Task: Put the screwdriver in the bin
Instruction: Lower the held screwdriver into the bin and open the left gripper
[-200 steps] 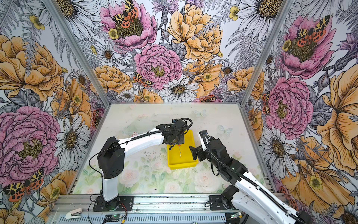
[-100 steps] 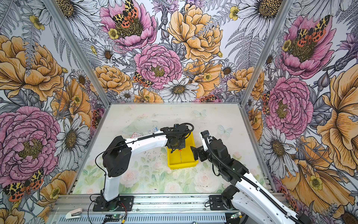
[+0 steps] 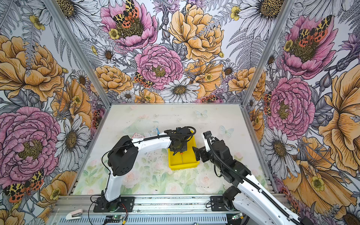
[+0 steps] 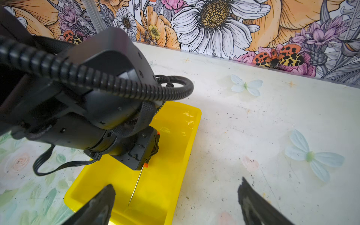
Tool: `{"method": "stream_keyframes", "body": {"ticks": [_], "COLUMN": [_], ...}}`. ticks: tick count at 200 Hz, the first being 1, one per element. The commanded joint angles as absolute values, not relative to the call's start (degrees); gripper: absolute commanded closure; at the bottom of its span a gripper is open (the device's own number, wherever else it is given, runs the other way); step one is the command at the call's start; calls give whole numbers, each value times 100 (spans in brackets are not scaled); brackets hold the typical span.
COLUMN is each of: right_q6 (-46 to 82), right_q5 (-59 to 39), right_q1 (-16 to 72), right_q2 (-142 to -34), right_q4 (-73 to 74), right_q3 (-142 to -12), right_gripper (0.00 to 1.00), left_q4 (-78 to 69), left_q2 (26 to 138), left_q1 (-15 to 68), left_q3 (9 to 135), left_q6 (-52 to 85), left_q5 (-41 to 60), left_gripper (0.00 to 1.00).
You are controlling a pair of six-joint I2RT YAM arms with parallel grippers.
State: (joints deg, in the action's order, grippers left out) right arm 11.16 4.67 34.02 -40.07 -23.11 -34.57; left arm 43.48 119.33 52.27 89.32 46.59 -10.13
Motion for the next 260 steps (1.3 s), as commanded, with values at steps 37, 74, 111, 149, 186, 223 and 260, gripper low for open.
{"method": "stream_keyframes", "body": {"ticks": [37, 74, 111, 149, 186, 223, 260], "right_q6": [1208, 1220, 1222, 1224, 1235, 1223, 1213], "right_q5": [399, 404, 399, 413, 413, 406, 411], "right_q1": [3349, 3333, 3314, 3303, 3288, 3276, 3261], "right_q2": [-3894, -3899, -3850, -3781, -3776, -3642, -3577], "right_q4": [-2319, -2318, -2312, -2312, -2312, -2298, -2297], "right_q3": [-3399, -3378, -3373, -3356, -3355, -3332, -3311], "right_gripper": [0, 1, 1, 0, 0, 0, 1], "left_q4": [4209, 4193, 4187, 4193, 4199, 4201, 4201], "left_q2": [12040, 12141, 12177, 12164, 12153, 12121, 12062], "left_q1": [5205, 5207, 5195, 5201, 5186, 5186, 5168], "left_q3": [8872, 8888, 8878, 8861, 8859, 8851, 8859], "left_q6": [4774, 4788, 4825, 4849, 4870, 4869, 4855], "left_q5": [-895, -877, -907, -930, -962, -958, -984], "left_gripper": [87, 86, 84, 78, 68, 63, 59]}}
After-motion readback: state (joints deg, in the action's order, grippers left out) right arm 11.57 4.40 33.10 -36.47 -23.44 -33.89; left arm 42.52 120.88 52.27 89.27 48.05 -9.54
